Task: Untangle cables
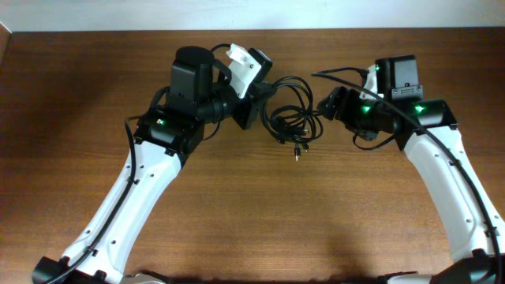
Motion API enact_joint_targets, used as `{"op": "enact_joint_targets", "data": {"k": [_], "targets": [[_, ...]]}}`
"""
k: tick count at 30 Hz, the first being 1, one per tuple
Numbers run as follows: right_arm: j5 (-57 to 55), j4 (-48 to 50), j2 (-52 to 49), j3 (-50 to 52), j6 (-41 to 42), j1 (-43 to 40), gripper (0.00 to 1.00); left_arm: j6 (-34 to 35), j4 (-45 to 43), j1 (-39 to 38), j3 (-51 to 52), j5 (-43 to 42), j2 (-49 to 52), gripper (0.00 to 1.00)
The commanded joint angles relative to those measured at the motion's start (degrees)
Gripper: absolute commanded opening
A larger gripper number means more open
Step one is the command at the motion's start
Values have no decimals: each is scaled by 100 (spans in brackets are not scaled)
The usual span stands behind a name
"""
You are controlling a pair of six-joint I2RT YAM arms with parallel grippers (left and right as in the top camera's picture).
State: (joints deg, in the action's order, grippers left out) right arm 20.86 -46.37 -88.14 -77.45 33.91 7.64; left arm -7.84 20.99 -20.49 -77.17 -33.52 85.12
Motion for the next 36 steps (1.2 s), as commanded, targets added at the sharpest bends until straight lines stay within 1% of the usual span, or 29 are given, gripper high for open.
{"op": "enact_joint_targets", "data": {"k": [1,4,8,11,12,13,14,15,23,25,27,28,29,30,32,33,34,35,36], "targets": [[186,-59,0,-57,267,-13,79,70,-120,-9,-90,-170,-168,0],[208,-50,0,-57,699,146,79,72,-369,-9,-90,-472,-168,0],[208,-2,0,-57,1211,271,79,74,-643,-13,-90,-472,-168,0],[291,168,0,-57,1360,291,69,114,-769,-13,-90,-476,-168,0],[291,188,0,-57,1394,291,61,116,-772,-13,-90,-494,-168,0],[289,192,0,-57,1451,291,45,116,-791,-13,-90,-538,-168,0],[291,227,0,-57,1462,291,34,116,-822,-13,-90,-638,-168,0],[291,278,0,-57,1464,291,4,118,-866,-15,-90,-728,-168,0],[289,380,0,-57,1436,291,4,116,-831,-24,-87,-723,-168,0],[286,380,0,-57,1436,291,15,116,-831,-24,-90,-723,-168,0],[286,387,0,-57,1436,291,31,116,-831,-24,-87,-726,-168,0],[286,387,0,-57,1432,291,31,116,-831,-24,-87,-723,-168,0],[286,415,0,-57,1327,291,21,114,-831,-24,-87,-723,-168,0],[286,420,0,-57,1327,291,23,116,-831,-24,-87,-723,-168,0],[275,428,0,-57,1327,291,36,116,-831,-24,-87,-726,-168,0],[262,444,0,-57,1305,286,45,114,-831,-24,-87,-723,-168,0],[262,466,0,-57,1303,286,47,114,-831,-24,-87,-723,-168,0],[258,472,0,-57,1276,286,54,114,-831,-24,-87,-723,-168,0],[249,459,0,-57,1106,286,56,111,-831,-24,-87,-721,-168,0]]}}
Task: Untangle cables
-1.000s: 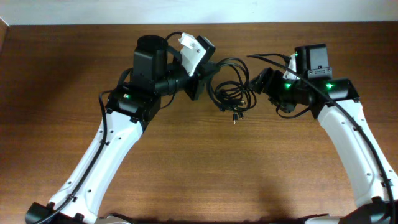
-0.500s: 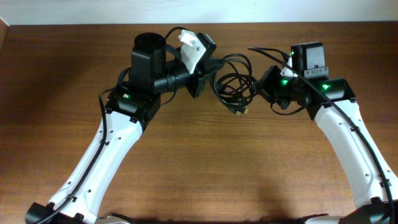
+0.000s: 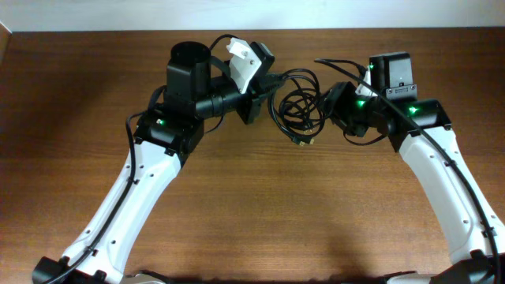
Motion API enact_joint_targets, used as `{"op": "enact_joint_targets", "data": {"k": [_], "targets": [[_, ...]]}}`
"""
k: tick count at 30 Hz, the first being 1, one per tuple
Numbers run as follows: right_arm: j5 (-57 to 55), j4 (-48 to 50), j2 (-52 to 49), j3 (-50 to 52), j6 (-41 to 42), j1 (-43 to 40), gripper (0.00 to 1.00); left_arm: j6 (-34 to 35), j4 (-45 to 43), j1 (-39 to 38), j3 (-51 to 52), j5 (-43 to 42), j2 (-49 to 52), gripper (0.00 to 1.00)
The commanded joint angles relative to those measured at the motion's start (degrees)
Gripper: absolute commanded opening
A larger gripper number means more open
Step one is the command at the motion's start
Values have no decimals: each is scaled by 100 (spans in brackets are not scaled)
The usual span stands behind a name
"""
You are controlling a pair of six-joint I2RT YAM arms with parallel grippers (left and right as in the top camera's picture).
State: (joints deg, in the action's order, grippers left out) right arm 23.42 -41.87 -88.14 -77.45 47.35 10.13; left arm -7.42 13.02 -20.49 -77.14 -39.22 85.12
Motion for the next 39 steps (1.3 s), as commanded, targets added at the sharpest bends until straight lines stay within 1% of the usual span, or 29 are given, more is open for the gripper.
{"op": "enact_joint_targets", "data": {"k": [1,3,4,5,6,7,8,11,12,13,14,15,16,17,18,21,24,28,30,31,34,37,38,39], "targets": [[-9,-28,0,-57,-275,37,56,70,-33,-24,-90,-151,-168,0],[-9,-55,0,-57,-275,37,55,68,-33,-24,-90,-149,-168,0],[-9,-81,0,-57,-280,37,51,68,-33,-24,-90,-149,-168,0],[-9,-98,0,-57,-280,37,42,68,-33,-24,-90,-151,-168,0],[-13,-118,0,-57,-297,37,23,70,-33,-24,-90,-153,-168,0],[-15,-122,0,-57,-297,37,12,72,-35,-24,-90,-155,-168,0],[-57,-122,0,-57,-295,37,4,72,-33,-24,-90,-155,-168,0],[-319,-240,0,-57,-297,37,4,68,-33,-24,-90,-149,-168,0],[-354,-238,0,-57,-297,28,4,46,9,-15,-90,-33,-168,0],[-424,-234,2,-57,-361,-13,4,4,162,-7,-90,407,-166,0],[-415,-251,2,-57,-516,-164,4,2,365,22,-90,955,-166,0],[-420,-330,9,-57,-592,-326,4,-175,494,90,-90,1185,-166,0],[-400,-463,9,-57,-717,-562,4,-367,584,236,-90,1303,-166,0],[-393,-658,15,-57,-822,-839,4,-380,614,409,-90,1427,-166,0],[-140,-787,52,-59,-1128,-1250,4,-376,614,758,-90,1486,-166,0],[511,-883,190,-59,-1462,-2181,4,-61,662,1631,-90,1482,-166,0],[741,-1019,271,-59,-1742,-2811,4,31,857,2098,-90,1399,-168,0],[723,-1342,271,-57,-2107,-3333,4,133,855,2616,-90,1401,-168,0],[654,-1478,271,-57,-2243,-3515,4,212,911,2894,-90,1394,-181,0],[553,-1523,271,-57,-2315,-3622,4,372,907,3145,-90,1397,-190,0],[420,-1650,271,-57,-2465,-3851,4,533,898,3779,-90,1355,-190,0],[358,-1696,271,-57,-2463,-3901,4,621,901,4304,-90,713,-190,0],[354,-1744,271,-57,-2470,-3801,4,616,907,4358,-90,393,-190,0],[354,-1751,271,-57,-2490,-3670,4,619,911,4328,-90,278,-190,0]]}}
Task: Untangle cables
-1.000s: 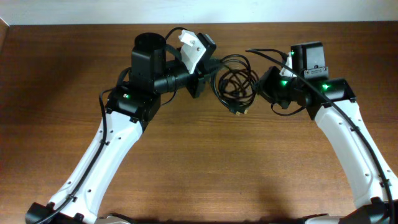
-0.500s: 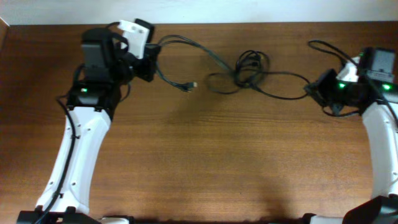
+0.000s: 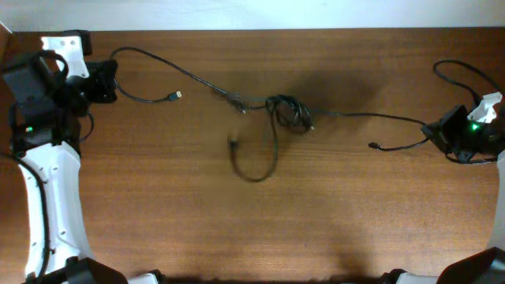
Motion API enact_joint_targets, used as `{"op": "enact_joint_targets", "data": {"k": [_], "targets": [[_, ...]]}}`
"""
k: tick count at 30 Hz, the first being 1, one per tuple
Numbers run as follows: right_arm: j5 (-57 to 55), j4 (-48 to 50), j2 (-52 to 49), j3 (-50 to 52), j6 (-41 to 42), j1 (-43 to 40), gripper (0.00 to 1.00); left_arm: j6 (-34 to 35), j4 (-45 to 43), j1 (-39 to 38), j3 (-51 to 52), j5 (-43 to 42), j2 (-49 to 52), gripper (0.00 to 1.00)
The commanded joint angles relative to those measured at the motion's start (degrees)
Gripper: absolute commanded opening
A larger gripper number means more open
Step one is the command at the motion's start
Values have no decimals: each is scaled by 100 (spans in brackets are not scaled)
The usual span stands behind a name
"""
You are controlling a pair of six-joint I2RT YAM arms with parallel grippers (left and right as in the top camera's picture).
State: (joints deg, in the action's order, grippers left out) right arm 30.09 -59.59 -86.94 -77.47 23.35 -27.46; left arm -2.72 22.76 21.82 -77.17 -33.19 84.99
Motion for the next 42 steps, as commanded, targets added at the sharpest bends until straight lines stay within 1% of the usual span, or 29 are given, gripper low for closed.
{"op": "enact_joint_targets", "data": {"k": [1,3,4,6,7,8,9,10,11,12,13,14,16,18,21,23,24,25,26,29,31,33,39,42], "targets": [[-315,22,151,-55,-87,286,4,151,-13,-9,-87,-424,-177,0],[-341,33,149,-55,-160,566,4,151,13,-133,-87,-645,-177,0],[-404,39,149,-55,-195,796,4,175,13,-286,-87,-940,-177,0],[-673,50,149,-55,-195,1204,4,210,55,-527,-87,-1102,-177,0],[-870,52,144,-55,-197,1410,14,210,105,-708,-87,-1099,-177,0],[-1080,50,144,-55,-195,1554,26,210,157,-940,-87,-1102,-177,0],[-1161,44,144,-55,-197,1635,33,210,162,-1115,-87,-1099,-177,0],[-1176,39,144,-55,-199,1711,43,208,153,-1320,-87,-1099,-177,0],[-1174,39,144,-55,-216,1773,50,208,133,-1491,-87,-1097,-177,0],[-1165,39,144,-55,-243,1847,61,208,81,-1751,-87,-1097,-177,0],[-1091,46,144,-55,-439,1928,67,208,17,-1893,-87,-1097,-177,0],[-942,17,140,-55,-684,2149,68,210,-105,-2068,-87,-1099,-177,0],[-920,70,105,-55,-525,2677,67,212,-387,-2378,-87,-1102,-177,0],[-1158,245,15,-55,293,3156,64,212,-490,-2583,-87,-1102,-177,0],[-1541,1029,-374,-55,1014,4260,59,212,-684,-2774,-87,-1104,-177,0],[-1620,1250,-651,-55,1272,4616,57,214,-769,-2774,-87,-1128,-177,0],[-1626,1375,-811,-55,1320,4784,57,234,-872,-2774,-87,-1287,-179,0],[-1692,1480,-981,-55,1493,4933,56,389,-1010,-2774,-87,-1401,-179,0],[-1757,1556,-1130,-55,1657,5031,56,470,-1128,-2774,-87,-1423,-188,0],[-1727,1729,-1458,-55,1792,5152,55,492,-1187,-2774,-87,-1447,-317,0],[-1729,1823,-1504,-55,1965,5156,51,490,-1252,-2774,-87,-1440,-507,0],[-1727,1878,-1504,-55,2072,5156,50,492,-1421,-2774,-87,-1440,-695,0],[-1729,2120,-1530,-55,2267,5156,49,511,-1467,-2774,-87,-1440,-1078,0],[-1729,2310,-1648,-55,2531,5176,49,511,-1517,-2774,-87,-1440,-1283,0]]}}
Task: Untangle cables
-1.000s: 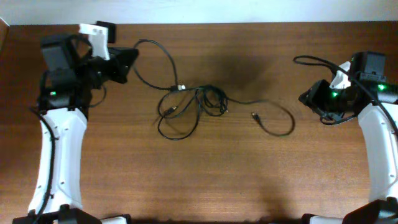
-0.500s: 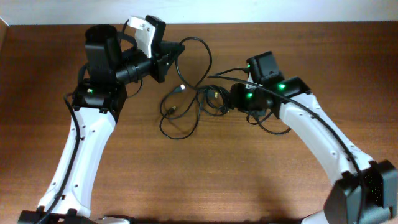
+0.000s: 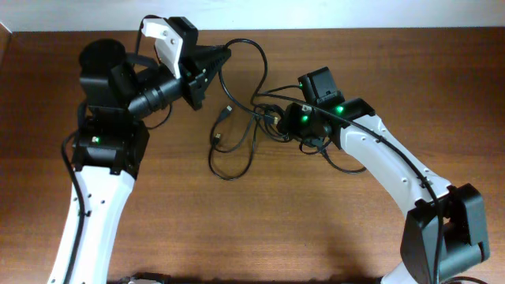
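Thin black cables (image 3: 237, 146) lie in a slack heap on the wooden table (image 3: 252, 221), with a knot (image 3: 264, 110) at mid-table and a wide loop toward the front. Two plug ends (image 3: 221, 118) lie left of the knot. My left gripper (image 3: 217, 59) points right at the back; one cable strand arcs out from its closed tips and down to the knot. My right gripper (image 3: 278, 117) sits right at the knot; its dark fingers merge with the cables, so their state is unclear.
The left arm (image 3: 102, 150) rises along the table's left side. The right arm (image 3: 394, 173) crosses from the front right corner toward the middle. The table's back edge (image 3: 316, 30) meets a white wall just behind both grippers.
Both grippers were far apart at the table's left and right ends with the cable stretched between them. Now both are near the middle and the cable lies slack in loops.
Both grippers first stood close on either side of a tight bundle at the back middle. They then stood at opposite table ends with the cable drawn out into a long line and a small knot. Now they are back at the middle over a looser heap.
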Motion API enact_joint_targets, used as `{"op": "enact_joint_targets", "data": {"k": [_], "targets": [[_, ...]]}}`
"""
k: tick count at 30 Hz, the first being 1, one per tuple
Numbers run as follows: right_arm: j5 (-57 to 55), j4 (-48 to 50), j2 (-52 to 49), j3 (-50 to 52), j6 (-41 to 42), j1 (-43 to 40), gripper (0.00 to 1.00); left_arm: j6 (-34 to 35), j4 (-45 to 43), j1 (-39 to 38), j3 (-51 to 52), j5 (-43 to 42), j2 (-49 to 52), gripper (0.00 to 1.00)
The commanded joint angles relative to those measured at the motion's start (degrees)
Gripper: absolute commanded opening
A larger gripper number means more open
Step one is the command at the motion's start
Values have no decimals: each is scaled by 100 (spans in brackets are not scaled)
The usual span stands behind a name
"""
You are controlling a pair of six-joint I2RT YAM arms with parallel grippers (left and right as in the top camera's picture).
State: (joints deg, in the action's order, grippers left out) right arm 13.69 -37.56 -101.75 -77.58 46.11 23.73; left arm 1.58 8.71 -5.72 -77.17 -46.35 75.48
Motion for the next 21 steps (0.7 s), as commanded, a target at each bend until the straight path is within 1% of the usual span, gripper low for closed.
{"op": "enact_joint_targets", "data": {"k": [1,2,4,7,8,10,11,15,16,17,19,21], "targets": [[-90,149,-229,-44,313,72,49,81,-144,-20,-87,-125,-389,0],[-96,192,-302,-44,396,103,49,81,-164,-20,-87,-125,-448,0],[-94,424,-479,-44,505,201,38,136,-136,-20,-87,-129,-496,0],[-94,697,-481,-44,601,254,37,210,-142,-20,-87,-254,-496,0],[-155,728,-485,-44,695,254,34,232,-140,-20,-87,-256,-496,0],[-225,809,-485,-44,695,251,9,232,-142,-20,-87,-256,-498,0],[-236,802,-485,-44,695,251,4,232,-140,-20,-87,-254,-498,0],[-236,780,-485,-44,695,254,4,229,-138,-20,-87,-249,-498,1],[-192,734,-485,-44,691,251,4,225,-96,-17,-87,-140,-496,0],[-122,643,-466,-44,614,251,4,151,94,-15,-87,271,-496,0],[85,494,-315,-46,83,251,4,-251,553,-15,-87,1117,-470,0],[216,330,90,-46,-551,251,4,-448,837,-15,-87,1764,-319,0]]}}
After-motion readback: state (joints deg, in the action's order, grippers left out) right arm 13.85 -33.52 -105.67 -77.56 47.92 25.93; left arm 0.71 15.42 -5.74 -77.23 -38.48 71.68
